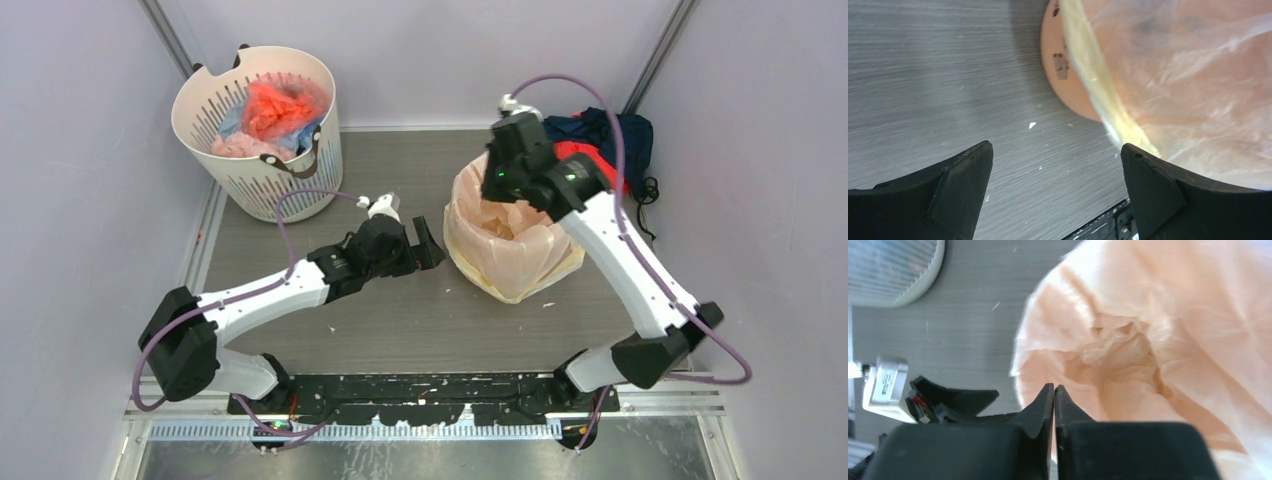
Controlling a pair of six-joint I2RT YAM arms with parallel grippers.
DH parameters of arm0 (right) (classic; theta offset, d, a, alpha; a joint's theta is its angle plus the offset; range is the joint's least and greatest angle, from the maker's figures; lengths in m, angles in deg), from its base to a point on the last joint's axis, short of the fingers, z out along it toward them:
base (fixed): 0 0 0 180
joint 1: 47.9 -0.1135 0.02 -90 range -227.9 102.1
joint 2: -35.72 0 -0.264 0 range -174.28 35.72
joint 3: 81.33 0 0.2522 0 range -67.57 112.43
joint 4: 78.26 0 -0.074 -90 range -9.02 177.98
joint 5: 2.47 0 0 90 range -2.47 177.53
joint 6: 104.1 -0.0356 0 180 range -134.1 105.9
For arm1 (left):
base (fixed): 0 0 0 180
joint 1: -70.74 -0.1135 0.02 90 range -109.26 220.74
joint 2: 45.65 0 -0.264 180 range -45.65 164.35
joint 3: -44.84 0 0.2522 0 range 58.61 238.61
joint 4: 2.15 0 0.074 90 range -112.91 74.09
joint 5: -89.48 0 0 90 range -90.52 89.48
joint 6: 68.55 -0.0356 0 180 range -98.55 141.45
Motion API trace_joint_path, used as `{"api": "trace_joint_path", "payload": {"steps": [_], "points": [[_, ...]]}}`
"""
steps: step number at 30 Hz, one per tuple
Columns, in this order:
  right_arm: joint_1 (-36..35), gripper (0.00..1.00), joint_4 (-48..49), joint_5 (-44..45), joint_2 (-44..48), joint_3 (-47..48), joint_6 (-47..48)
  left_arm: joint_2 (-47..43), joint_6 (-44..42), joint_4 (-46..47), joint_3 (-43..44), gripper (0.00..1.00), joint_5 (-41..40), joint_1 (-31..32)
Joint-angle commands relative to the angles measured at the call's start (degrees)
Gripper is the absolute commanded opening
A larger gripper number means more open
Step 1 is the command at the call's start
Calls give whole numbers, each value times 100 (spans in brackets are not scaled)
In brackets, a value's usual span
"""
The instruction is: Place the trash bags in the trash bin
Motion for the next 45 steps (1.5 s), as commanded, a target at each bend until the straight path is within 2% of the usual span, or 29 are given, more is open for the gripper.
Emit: {"api": "trace_joint_path", "payload": {"steps": [1,4,6,7,9,13,16,22,27,34,37,38,42,45], "points": [[811,1,-67,61,509,-365,221,143,120,696,491,99,178,-1],[1324,1,225,-392,530,-1005,378,163,150,723,576,95,137,-1],[1547,1,481,-652,462,-1438,411,207,155,749,633,85,128,-1],[1590,1,605,-718,411,-1621,425,257,143,751,674,82,118,-3],[1629,1,890,-850,326,-1973,430,380,114,782,744,70,128,-3],[1629,1,1254,-1006,86,-2218,430,720,119,911,908,52,263,-10],[1632,1,1351,-1084,-138,-2272,456,968,152,945,997,45,301,-10],[1635,1,1608,-1247,-222,-2579,424,1338,233,1165,1130,34,248,-10],[1631,1,1625,-1271,-253,-2665,421,1541,394,1402,1121,30,307,3],[1629,1,1635,-1266,-278,-2643,456,1150,504,1380,899,31,316,113],[1630,1,1657,-1271,-301,-2644,465,975,576,1439,741,28,281,154],[1633,1,1666,-1271,-311,-2652,465,939,609,1497,696,26,269,157],[1632,1,1688,-1271,-375,-2656,456,1051,669,1621,787,1,361,157],[1633,1,1688,-1424,-374,-2637,474,1136,734,1731,814,0,397,181]]}}
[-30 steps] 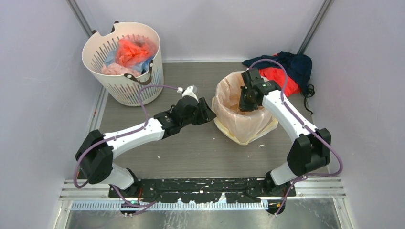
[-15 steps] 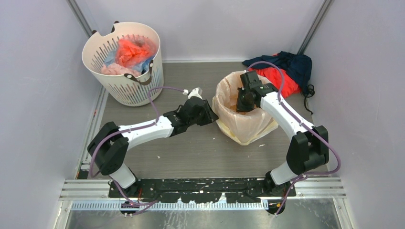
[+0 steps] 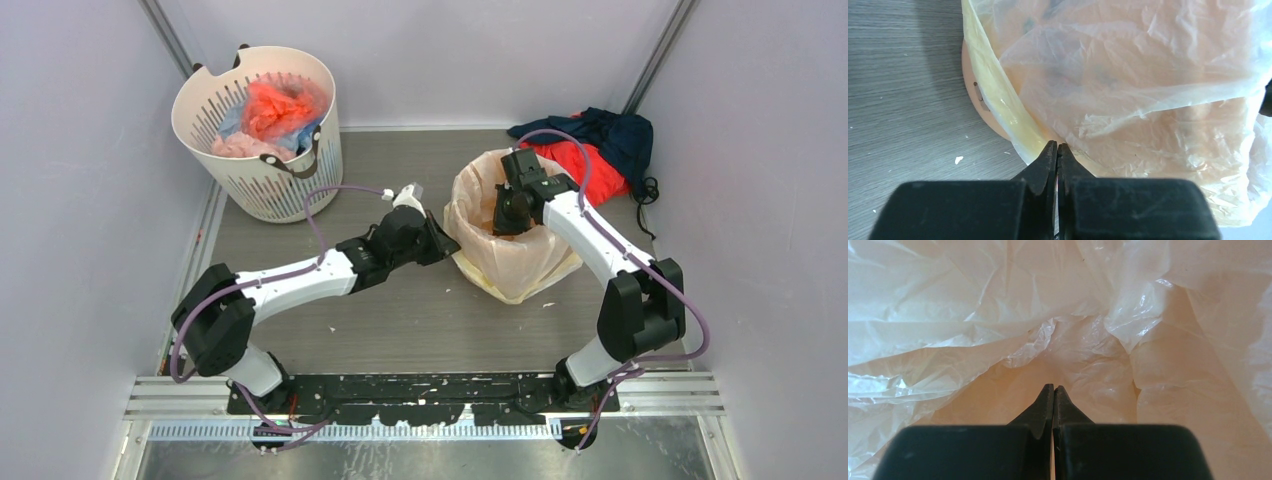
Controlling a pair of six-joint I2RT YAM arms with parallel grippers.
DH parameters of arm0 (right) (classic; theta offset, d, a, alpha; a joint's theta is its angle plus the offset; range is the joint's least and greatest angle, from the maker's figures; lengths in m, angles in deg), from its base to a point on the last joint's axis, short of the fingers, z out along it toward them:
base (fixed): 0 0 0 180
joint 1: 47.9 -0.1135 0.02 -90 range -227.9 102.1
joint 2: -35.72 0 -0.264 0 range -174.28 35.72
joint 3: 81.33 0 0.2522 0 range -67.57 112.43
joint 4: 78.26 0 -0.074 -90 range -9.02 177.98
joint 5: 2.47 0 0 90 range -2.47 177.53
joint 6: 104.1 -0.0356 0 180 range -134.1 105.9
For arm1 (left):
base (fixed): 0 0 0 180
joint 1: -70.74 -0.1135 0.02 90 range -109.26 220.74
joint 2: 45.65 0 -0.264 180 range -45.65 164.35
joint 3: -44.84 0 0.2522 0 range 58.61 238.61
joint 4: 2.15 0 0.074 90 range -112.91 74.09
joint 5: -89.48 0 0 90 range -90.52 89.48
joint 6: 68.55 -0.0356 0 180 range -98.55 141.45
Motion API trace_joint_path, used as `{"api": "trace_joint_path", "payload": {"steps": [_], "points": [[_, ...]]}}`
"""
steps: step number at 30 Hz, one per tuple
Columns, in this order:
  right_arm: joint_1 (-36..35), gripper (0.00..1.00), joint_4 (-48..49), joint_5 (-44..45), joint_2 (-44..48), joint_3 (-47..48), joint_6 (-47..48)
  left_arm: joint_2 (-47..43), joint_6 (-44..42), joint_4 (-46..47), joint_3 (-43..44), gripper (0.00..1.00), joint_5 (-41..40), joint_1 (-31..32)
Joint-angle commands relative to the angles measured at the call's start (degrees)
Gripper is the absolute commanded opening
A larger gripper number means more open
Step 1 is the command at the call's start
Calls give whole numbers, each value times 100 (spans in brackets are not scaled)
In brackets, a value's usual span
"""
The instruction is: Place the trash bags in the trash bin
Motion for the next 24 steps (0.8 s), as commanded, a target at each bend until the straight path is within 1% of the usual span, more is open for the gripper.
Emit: {"api": "trace_joint_path", "payload": {"steps": [1,5,9,13,16,24], "points": [[2,1,206,-143,9,73,57,-9,126,485,121,0,-9,42],[4,1,167,-136,-13,149,67,256,169,737,229,0,-193,101],[10,1,158,-114,-24,159,81,577,356,1344,142,0,-305,195],[5,1,219,-129,-35,67,48,786,216,1376,131,0,-751,417],[-1,1,340,-168,-72,-104,22,1122,169,1443,138,0,-975,507],[0,1,595,-242,-190,-442,-27,1904,288,1532,96,0,-1044,505]]}}
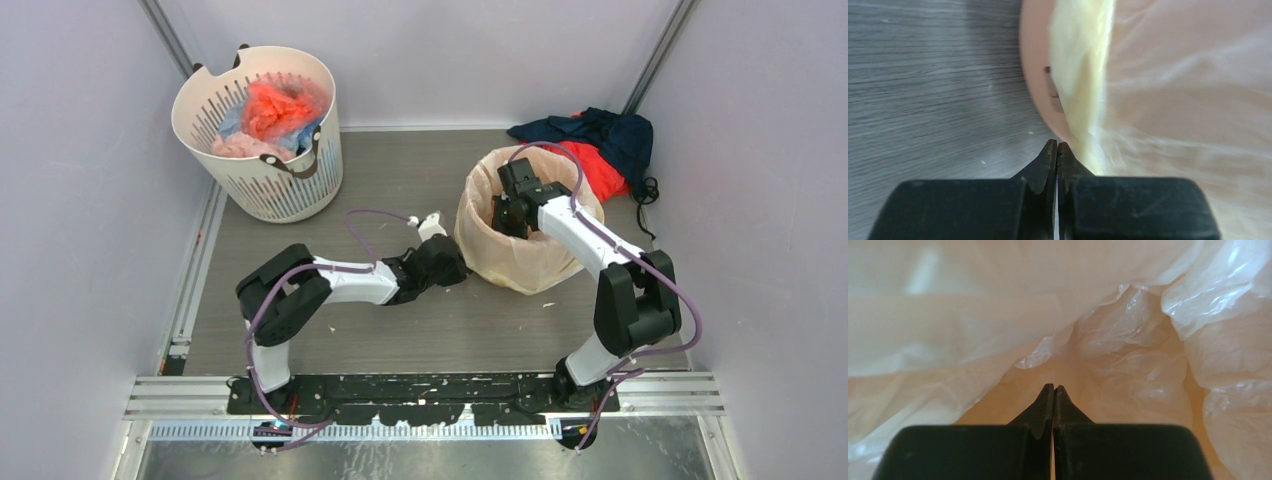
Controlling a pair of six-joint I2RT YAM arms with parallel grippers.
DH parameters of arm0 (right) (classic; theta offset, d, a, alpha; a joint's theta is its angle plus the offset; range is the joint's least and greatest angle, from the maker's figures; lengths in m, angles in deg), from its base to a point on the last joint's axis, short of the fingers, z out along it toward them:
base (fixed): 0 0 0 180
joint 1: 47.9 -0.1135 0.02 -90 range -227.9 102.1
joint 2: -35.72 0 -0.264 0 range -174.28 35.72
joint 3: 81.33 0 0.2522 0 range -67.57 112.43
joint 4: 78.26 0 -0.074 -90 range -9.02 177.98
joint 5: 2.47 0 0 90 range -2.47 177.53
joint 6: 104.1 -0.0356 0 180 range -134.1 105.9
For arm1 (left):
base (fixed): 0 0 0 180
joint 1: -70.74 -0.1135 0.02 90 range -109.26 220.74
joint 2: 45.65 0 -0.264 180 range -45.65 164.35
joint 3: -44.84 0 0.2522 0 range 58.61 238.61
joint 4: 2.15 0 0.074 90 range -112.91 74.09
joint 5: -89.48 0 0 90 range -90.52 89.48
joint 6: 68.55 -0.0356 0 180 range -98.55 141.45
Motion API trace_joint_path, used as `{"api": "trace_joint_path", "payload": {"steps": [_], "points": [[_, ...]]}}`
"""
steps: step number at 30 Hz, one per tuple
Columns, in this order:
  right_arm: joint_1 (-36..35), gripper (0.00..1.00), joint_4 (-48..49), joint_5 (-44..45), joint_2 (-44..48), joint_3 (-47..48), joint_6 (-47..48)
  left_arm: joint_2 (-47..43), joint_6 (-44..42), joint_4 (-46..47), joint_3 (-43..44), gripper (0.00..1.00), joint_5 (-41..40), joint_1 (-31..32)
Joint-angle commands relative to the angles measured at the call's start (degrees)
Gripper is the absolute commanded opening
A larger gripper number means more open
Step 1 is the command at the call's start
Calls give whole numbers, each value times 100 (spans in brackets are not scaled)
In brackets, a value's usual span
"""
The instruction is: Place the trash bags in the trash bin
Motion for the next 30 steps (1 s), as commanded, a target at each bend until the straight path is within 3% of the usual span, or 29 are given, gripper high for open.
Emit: {"api": "trace_joint_path", "payload": {"steps": [1,6,13,15,17,19,23,26,28,30], "points": [[-4,1,300,-85,-22,-48,-44,211,54,304,55,0,-308,-22],[3,1,279,-73,22,-47,-13,-37,58,223,-122,0,-152,-75],[34,1,-280,586,499,454,159,-1426,-222,-474,-561,0,177,-125],[45,18,-557,884,786,778,285,-1872,-336,-818,-679,3,204,-127],[56,43,-800,1110,1061,1107,399,-2297,-429,-1132,-772,12,185,-129],[63,55,-1011,1213,1335,1459,552,-2680,-544,-1464,-808,23,114,-127],[66,59,-1449,951,1765,2057,840,-3352,-780,-2122,-748,42,-78,-148],[52,58,-1747,-174,1949,2346,1181,-3615,-930,-2454,-685,53,-233,-198],[-105,57,-1904,-818,2010,2425,1373,-3697,-1016,-2587,-641,55,-276,-254],[-434,59,-2085,-845,1995,2460,1481,-3707,-1059,-2667,-600,60,-259,-330]]}}
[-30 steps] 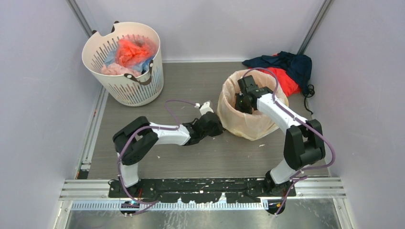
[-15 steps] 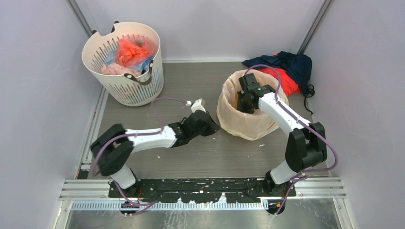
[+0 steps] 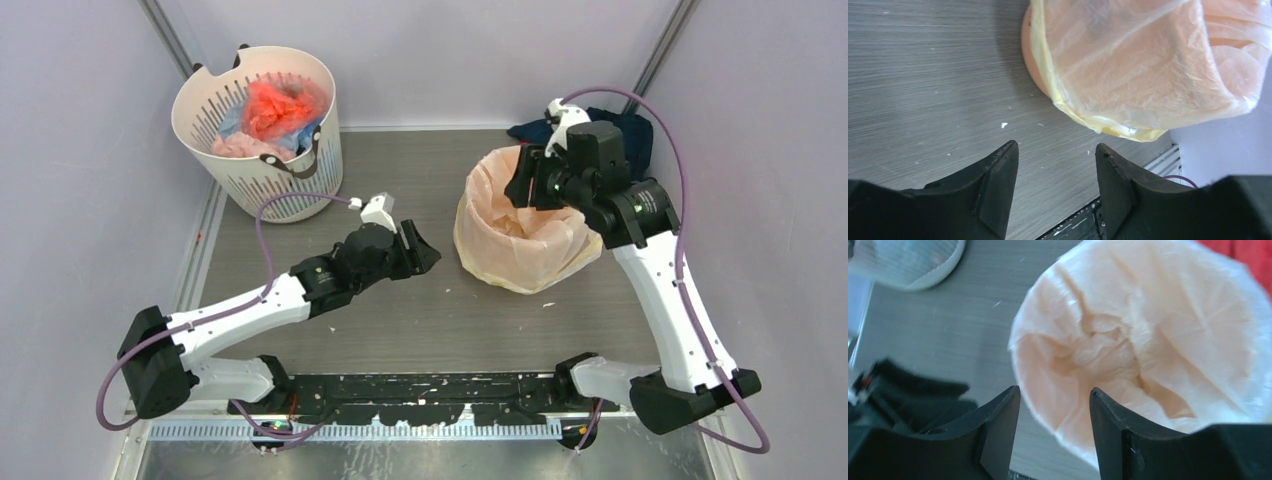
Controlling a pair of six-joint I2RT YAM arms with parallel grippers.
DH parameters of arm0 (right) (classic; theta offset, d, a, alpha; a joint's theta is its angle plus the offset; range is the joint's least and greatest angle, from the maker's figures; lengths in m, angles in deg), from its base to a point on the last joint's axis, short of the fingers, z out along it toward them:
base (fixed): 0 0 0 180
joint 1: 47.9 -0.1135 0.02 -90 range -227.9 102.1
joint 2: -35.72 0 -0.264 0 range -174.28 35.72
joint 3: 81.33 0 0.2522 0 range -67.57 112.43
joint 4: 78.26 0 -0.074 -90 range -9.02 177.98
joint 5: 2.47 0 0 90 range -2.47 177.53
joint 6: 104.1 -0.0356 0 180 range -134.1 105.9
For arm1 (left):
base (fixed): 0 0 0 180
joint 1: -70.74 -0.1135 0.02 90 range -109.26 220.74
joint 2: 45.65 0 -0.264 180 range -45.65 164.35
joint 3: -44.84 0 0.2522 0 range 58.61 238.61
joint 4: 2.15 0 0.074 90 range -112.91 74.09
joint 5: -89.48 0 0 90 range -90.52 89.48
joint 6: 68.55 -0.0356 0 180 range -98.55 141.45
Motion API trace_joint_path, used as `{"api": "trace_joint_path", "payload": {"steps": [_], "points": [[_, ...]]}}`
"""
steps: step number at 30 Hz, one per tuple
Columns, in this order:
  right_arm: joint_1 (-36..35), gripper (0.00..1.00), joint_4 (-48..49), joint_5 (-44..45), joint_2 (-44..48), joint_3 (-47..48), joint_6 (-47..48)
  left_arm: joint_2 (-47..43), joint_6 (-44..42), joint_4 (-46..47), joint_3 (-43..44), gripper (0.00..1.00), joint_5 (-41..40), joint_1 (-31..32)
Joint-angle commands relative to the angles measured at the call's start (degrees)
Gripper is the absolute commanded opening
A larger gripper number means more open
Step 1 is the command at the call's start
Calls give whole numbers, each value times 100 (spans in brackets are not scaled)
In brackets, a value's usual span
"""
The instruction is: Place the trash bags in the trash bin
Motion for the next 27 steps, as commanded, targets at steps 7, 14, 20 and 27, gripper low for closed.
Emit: {"api": "trace_joint_path", "payload": {"steps": [7,14,20,27], "points": [[-1465,62,-850,21,-460,-156,684,-7,-471,-604,401,68,247,-396],[-1594,61,-649,1055,-675,-338,609,-205,-477,-631,273,68,313,-440],[-1613,53,-497,951,-944,-325,593,-472,-475,-629,145,67,184,-440],[-1628,1,-451,814,-1752,-101,181,-668,-508,-733,138,67,135,-449]]}}
